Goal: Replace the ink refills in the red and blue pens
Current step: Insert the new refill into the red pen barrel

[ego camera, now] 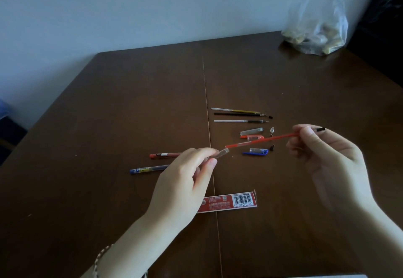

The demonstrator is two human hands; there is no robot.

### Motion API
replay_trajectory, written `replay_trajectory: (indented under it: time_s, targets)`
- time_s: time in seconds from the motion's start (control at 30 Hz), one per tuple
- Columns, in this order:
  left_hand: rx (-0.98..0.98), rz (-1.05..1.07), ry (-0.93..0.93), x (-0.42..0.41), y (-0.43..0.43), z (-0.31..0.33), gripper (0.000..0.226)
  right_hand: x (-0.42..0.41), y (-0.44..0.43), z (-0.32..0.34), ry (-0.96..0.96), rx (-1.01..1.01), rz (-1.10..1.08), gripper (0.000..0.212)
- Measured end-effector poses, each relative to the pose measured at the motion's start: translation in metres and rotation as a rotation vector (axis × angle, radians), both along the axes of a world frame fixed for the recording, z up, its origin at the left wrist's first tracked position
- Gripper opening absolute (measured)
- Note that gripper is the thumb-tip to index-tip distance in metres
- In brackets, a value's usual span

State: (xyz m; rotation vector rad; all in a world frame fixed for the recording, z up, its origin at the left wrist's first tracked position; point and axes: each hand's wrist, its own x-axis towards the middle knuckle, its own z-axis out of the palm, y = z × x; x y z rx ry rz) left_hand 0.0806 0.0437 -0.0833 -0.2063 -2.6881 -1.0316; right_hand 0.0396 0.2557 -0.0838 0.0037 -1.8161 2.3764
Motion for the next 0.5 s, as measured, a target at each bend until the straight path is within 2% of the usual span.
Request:
replay_trajectory:
  time_s: [0.5]
  targets:
    - [0.051, 0.023, -0.011, 0.0001, -0.0024, -0.0034, 0.036, 0.0020, 0.0034, -0.0001, 0.023, 0.045, 0.026, 0.017]
